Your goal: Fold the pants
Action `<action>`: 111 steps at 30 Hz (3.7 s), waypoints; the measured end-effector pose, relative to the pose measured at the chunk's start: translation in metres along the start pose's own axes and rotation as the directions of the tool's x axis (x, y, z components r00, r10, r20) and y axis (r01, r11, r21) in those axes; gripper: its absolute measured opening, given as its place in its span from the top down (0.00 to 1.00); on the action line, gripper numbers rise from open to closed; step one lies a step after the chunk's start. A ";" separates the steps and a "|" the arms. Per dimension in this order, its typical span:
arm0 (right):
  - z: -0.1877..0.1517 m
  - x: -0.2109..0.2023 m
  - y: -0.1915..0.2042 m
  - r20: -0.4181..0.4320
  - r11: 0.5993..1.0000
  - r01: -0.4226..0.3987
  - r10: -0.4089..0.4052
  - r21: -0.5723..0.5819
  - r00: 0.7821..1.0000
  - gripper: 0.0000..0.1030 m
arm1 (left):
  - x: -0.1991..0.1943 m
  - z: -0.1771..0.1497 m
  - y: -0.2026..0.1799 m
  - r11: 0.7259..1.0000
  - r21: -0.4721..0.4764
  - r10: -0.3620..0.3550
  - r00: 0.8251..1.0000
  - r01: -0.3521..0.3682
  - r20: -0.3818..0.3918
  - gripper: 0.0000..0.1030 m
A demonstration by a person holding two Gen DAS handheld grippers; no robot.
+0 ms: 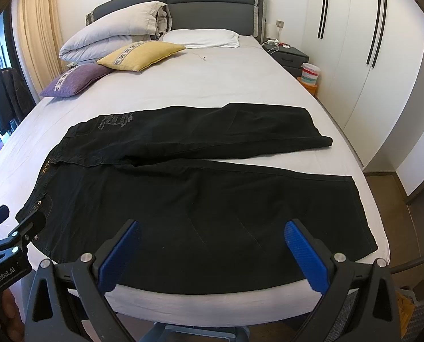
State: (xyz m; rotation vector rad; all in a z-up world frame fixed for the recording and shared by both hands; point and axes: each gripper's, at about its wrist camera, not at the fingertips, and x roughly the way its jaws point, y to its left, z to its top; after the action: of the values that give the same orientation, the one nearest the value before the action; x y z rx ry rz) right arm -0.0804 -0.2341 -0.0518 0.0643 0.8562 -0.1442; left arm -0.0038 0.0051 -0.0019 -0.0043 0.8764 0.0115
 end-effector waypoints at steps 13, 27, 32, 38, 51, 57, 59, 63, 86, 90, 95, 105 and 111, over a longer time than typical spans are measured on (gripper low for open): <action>0.000 0.000 0.003 0.001 1.000 0.001 -0.001 -0.004 1.000 0.00 | -0.001 0.000 0.000 1.000 0.000 -0.001 1.000 0.001 0.000 0.00; -0.001 0.000 0.004 0.000 1.000 0.002 -0.002 -0.004 1.000 0.00 | 0.001 -0.001 0.002 1.000 -0.004 0.000 1.000 0.000 -0.003 0.00; -0.002 -0.001 0.006 0.000 1.000 0.000 0.000 -0.005 1.000 0.00 | 0.002 -0.002 0.003 1.000 -0.006 -0.002 1.000 0.002 -0.005 0.00; -0.003 -0.001 0.007 -0.001 1.000 -0.001 0.001 -0.004 1.000 0.00 | 0.003 -0.002 0.003 1.000 -0.003 0.005 1.000 -0.005 -0.002 0.00; -0.009 0.005 0.010 -0.017 1.000 -0.022 0.022 -0.004 1.000 0.00 | 0.005 -0.007 -0.001 1.000 0.011 0.002 1.000 -0.002 0.016 0.00; -0.009 0.010 0.006 -0.034 0.999 -0.039 0.039 0.001 0.999 0.00 | 0.012 -0.007 0.002 1.000 0.014 -0.002 1.000 0.002 0.009 0.00; -0.009 0.013 0.006 -0.040 0.999 -0.044 0.044 -0.002 0.998 0.00 | 0.015 -0.006 0.002 1.000 0.016 -0.003 1.000 0.003 0.005 0.00; -0.006 0.019 0.006 -0.045 0.997 -0.068 0.067 -0.020 0.997 0.00 | 0.026 -0.003 0.005 1.000 0.030 -0.002 1.000 0.003 -0.012 0.00; 0.151 0.116 -0.043 -0.141 0.712 -0.534 0.535 -0.456 0.833 0.00 | 0.241 0.220 0.082 0.872 0.447 -0.145 0.978 0.198 -0.149 0.00; 0.161 0.147 -0.054 -0.192 0.683 -0.565 0.544 -0.463 0.816 0.00 | 0.302 0.252 0.077 0.797 0.551 -0.128 0.961 0.247 -0.247 0.00; 0.168 0.181 -0.067 -0.242 0.668 -0.599 0.555 -0.441 0.796 0.00 | 0.357 0.268 0.082 0.758 0.559 -0.138 0.921 0.335 -0.364 0.00; 0.180 0.232 -0.068 -0.309 0.636 -0.647 0.570 -0.420 0.761 0.03 | 0.431 0.268 0.100 0.731 0.465 -0.169 0.792 0.500 -0.587 0.04; 0.197 0.247 -0.062 -0.301 0.628 -0.638 0.566 -0.446 0.767 0.03 | 0.432 0.273 0.108 0.719 0.426 -0.245 0.775 0.549 -0.583 0.69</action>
State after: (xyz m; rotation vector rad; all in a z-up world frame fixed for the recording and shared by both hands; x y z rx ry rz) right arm 0.2173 -0.3431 -0.1099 -0.1607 0.9408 0.7567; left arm 0.4810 0.1189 -0.1589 0.3902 1.3516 -0.7228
